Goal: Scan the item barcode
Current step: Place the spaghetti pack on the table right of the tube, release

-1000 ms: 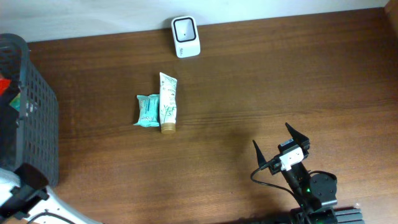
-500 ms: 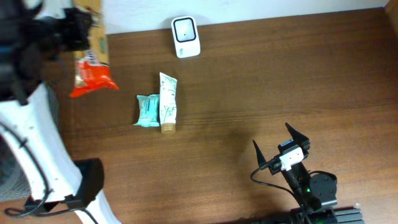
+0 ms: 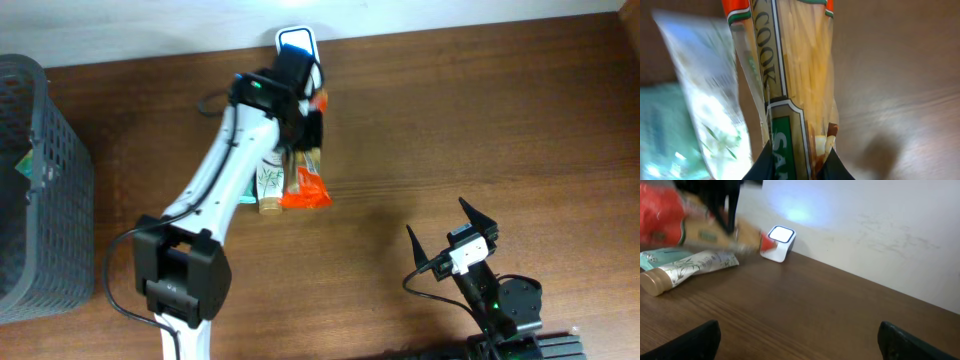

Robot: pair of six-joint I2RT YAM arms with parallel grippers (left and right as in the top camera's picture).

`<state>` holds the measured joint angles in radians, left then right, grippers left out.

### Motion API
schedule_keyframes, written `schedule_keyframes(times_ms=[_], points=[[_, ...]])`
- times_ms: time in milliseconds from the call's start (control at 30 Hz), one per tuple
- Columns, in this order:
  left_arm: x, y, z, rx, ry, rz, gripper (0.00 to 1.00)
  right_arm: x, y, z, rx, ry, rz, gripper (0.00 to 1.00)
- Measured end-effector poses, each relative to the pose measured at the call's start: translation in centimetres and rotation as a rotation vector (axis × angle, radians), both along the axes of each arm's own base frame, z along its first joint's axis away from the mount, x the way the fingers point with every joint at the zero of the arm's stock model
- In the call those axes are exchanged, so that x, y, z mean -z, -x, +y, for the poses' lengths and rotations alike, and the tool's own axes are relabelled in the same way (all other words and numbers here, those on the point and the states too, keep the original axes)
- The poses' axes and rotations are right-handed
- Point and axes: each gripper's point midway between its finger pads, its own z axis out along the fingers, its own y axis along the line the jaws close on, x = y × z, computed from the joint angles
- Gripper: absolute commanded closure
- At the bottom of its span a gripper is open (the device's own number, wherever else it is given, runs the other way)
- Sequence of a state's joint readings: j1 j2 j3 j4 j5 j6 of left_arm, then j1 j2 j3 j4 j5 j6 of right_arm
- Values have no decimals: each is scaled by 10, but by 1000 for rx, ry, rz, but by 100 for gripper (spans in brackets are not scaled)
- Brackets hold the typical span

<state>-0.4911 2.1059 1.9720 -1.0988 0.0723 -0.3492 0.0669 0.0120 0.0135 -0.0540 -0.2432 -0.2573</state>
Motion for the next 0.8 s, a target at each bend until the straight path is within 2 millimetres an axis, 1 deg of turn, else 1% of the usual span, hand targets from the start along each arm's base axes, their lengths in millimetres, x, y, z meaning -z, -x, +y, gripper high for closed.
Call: schedule_keyframes(times_ms=[67,100,133,167,200,233,300,400,433,467,500,533,567,600,633,667,700,733,767,800], points=[[33,-1,-10,-70,12,-17,100,0,0,0,0,0,-1,1],[52,2,-12,-102,11,-10,95,0,0,0,0,0,-1,1],[68,12,-9,-124,-8,23,76,0,0,0,0,0,-1,1],[75,15,-9,-136,-11,30,41,0,0,0,0,0,-1,1],[74,13,-10,-147,-1,26,13,0,0,0,0,0,-1,1],[74,12,-12,-145,9,25,1,0,0,0,0,0,-1,1],[71,13,-20,-144,59,38,1,0,0,0,0,0,-1,1],[63,17,-27,-120,95,46,1,0,0,0,0,0,-1,1],[56,16,-28,-108,102,35,1,0,0,0,0,0,-1,1],[46,15,-29,-86,111,12,1,0,0,0,0,0,-1,1],[26,10,-30,-58,127,-35,1,0,0,0,0,0,-1,2],[-15,2,-27,-23,146,-137,1,0,0,0,0,0,-1,1],[-47,-4,-22,-5,158,-220,1,0,0,0,0,0,-1,1],[-96,-10,-7,2,159,-349,1,0,0,0,0,0,-1,1],[-133,-13,11,-11,155,-444,1,0,0,0,0,0,-1,1],[-180,-14,44,-62,126,-570,1,0,0,0,0,0,-1,2],[-229,-10,91,-156,74,-699,1,0,0,0,0,0,-1,1],[-255,-3,125,-230,35,-768,1,0,0,0,0,0,-1,1],[-282,11,183,-369,-61,-836,1,0,0,0,1,0,-1,2],[-297,25,231,-491,-137,-874,1,0,0,0,0,0,-1,1]])
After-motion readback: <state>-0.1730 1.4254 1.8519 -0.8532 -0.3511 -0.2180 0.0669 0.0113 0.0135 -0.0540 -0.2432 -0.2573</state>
